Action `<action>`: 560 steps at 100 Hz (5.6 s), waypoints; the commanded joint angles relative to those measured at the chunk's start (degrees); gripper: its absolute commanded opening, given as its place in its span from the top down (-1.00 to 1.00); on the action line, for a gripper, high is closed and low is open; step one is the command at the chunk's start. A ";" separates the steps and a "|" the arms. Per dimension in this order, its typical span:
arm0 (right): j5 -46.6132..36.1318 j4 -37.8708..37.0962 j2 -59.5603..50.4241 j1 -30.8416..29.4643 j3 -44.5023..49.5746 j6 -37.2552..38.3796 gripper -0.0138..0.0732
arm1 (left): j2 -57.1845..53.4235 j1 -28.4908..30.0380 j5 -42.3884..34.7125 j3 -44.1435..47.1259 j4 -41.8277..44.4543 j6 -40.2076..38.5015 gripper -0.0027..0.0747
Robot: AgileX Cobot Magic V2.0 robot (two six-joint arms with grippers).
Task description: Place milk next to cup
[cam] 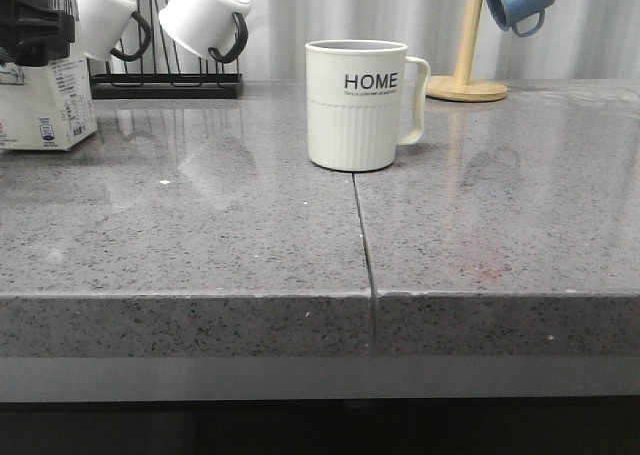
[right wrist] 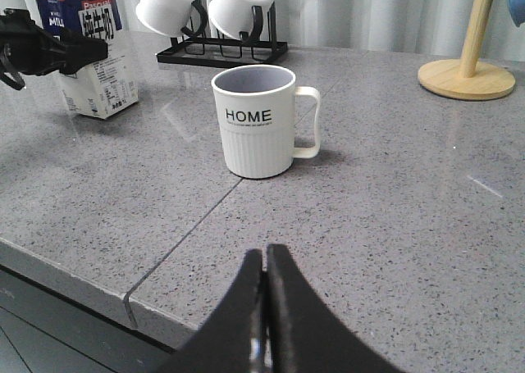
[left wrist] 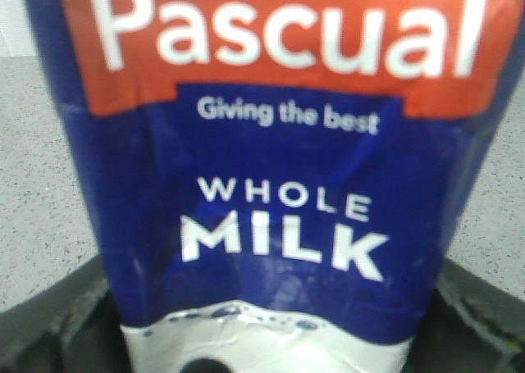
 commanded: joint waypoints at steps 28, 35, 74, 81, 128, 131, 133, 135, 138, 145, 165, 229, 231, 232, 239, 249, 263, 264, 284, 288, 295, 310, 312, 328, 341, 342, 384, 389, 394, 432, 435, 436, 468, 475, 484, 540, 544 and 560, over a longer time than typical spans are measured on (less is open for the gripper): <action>-4.17 -0.21 0.49 -0.04 -1.51 -0.12 0.83 | -6.08 -2.76 -2.36 -0.41 -4.20 -0.30 0.48; -4.17 -0.21 0.49 -0.04 -1.51 -0.12 0.83 | -8.09 -3.16 -2.09 0.18 -4.43 0.21 0.48; -4.17 -0.21 0.49 -0.04 -1.51 -0.12 0.83 | -17.57 -11.39 -3.05 5.32 -16.53 14.11 0.48; -4.17 -0.21 0.49 -0.04 -1.51 -0.12 0.83 | -17.31 -13.65 -4.71 5.32 -18.02 15.34 0.48; -4.17 -0.21 0.49 -0.04 -1.51 -0.12 0.83 | -6.81 -24.48 -9.10 -1.82 -21.50 15.34 0.48; -4.17 -0.21 0.49 -0.04 -1.51 -0.12 0.83 | -5.83 -24.81 -9.10 -2.48 -21.50 15.34 0.48; -4.17 -0.21 0.49 -0.04 -1.51 -0.12 0.83 | -5.45 -25.01 -9.10 -2.98 -21.50 15.34 0.48; -4.17 -0.21 0.49 -0.04 -1.51 -0.12 0.83 | -4.86 -25.30 -9.10 -3.47 -21.50 15.34 0.48; -4.17 -0.21 0.49 -0.04 -1.51 -0.12 0.83 | -3.93 -25.65 -9.10 -4.16 -21.50 15.34 0.48; -4.17 -0.21 0.49 -0.04 -1.51 -0.12 0.83 | -2.18 -26.78 -9.10 -5.78 -21.50 15.34 0.48; -4.17 -0.21 0.49 -0.04 -1.51 -0.12 0.83 | 0.82 -28.50 -8.57 -8.40 -23.20 15.34 0.48; -4.17 -0.21 0.49 -0.04 -1.51 -0.12 0.83 | 1.72 -29.05 -2.78 -8.17 -25.33 15.34 -0.52; -4.17 -0.21 0.49 -0.04 -1.51 -0.12 0.83 | 1.72 -29.05 -2.78 -8.17 -25.49 15.34 -0.60; -4.17 -0.21 0.49 -0.04 -1.51 -0.12 0.83 | 1.72 -29.05 -2.78 -8.17 -25.63 15.34 -0.68; -4.17 -0.21 0.49 -0.04 -1.51 -0.12 0.83 | 1.72 -29.05 -2.78 -8.17 -26.46 15.34 -0.91; -4.17 -0.21 0.49 -0.04 -1.51 -0.12 0.83 | 1.11 -29.32 -2.50 -7.72 -26.46 15.34 -0.80; -4.17 -0.21 0.49 -0.04 -1.51 -0.12 0.83 | -0.84 -30.01 -2.86 -5.59 -26.46 15.34 -0.77; -4.17 -0.21 0.49 -0.04 -1.51 -0.12 0.83 | -0.97 -30.13 -2.86 -5.43 -26.46 15.34 -0.77; -4.17 -0.21 0.49 -0.04 -1.51 -0.12 0.83 | -5.90 -31.30 -4.20 0.03 -26.34 15.34 -0.77; -4.17 -0.21 0.49 -0.04 -1.51 -0.12 0.83 | -7.17 -31.73 -4.20 0.98 -26.19 15.34 -0.77; -4.17 -0.21 0.49 -0.04 -1.51 -0.12 0.83 | -9.42 -31.85 -4.20 2.90 -24.80 15.34 -0.76; -4.17 -0.21 0.49 -0.04 -1.51 -0.12 0.83 | -14.48 -31.54 -3.93 7.11 -17.30 15.07 -0.57; -4.17 -0.21 0.49 -0.04 -1.51 -0.12 0.83 | -15.24 -31.23 -3.80 7.55 -16.27 14.68 -0.52; -4.17 -0.21 0.49 -0.04 -1.51 -0.12 0.83 | -20.61 -26.13 0.15 10.07 -8.21 7.18 0.11; -4.17 -0.21 0.49 -0.04 -1.51 -0.12 0.83 | -25.21 -18.71 7.27 10.40 3.20 -2.33 0.73; -4.17 -0.21 0.49 -0.04 -1.51 -0.12 0.83 | -25.79 -18.26 7.62 10.46 4.64 -4.10 0.80; -4.17 -0.21 0.49 -0.04 -1.51 -0.12 0.83 | -45.30 0.00 17.11 20.95 13.47 -14.83 0.99; -4.17 -0.21 0.49 -0.04 -1.51 -0.12 0.83 | -47.89 1.32 18.21 22.52 13.59 -14.83 0.98; -4.17 -0.21 0.49 -0.04 -1.51 -0.12 0.83 | -50.56 2.48 18.90 24.28 13.59 -14.83 0.99; -4.17 -0.21 0.49 -0.04 -1.51 -0.12 0.83 | -69.15 8.72 24.75 34.63 14.22 -14.83 0.98; -4.17 -0.21 0.49 -0.04 -1.51 -0.12 0.83 | -70.49 9.04 24.73 35.08 14.22 -14.83 0.98; -4.17 -0.21 0.49 -0.04 -1.51 -0.12 0.83 | -70.74 9.02 24.73 35.29 14.22 -14.83 0.98; -4.17 -0.21 0.49 -0.04 -1.51 -0.12 0.83 | -78.78 9.42 24.30 40.07 14.83 -14.73 0.98; -4.17 -0.21 0.49 -0.04 -1.51 -0.12 0.83 | -79.96 9.42 24.30 40.87 14.83 -14.73 0.98; -4.17 -0.21 0.49 -0.04 -1.51 -0.12 0.83 | -80.88 9.42 24.30 41.81 15.04 -14.73 0.98; -4.25 -0.21 0.45 -0.04 -1.51 -0.12 0.83 | -94.69 9.50 28.51 52.34 9.21 -6.91 0.98; -4.18 -0.21 0.45 -0.04 -1.51 -0.12 0.83 | -94.69 9.19 28.51 52.34 9.21 -6.91 0.98; -4.19 -0.21 0.45 -0.04 -1.51 -0.12 0.83 | -94.69 8.70 28.61 52.34 9.21 -6.91 0.98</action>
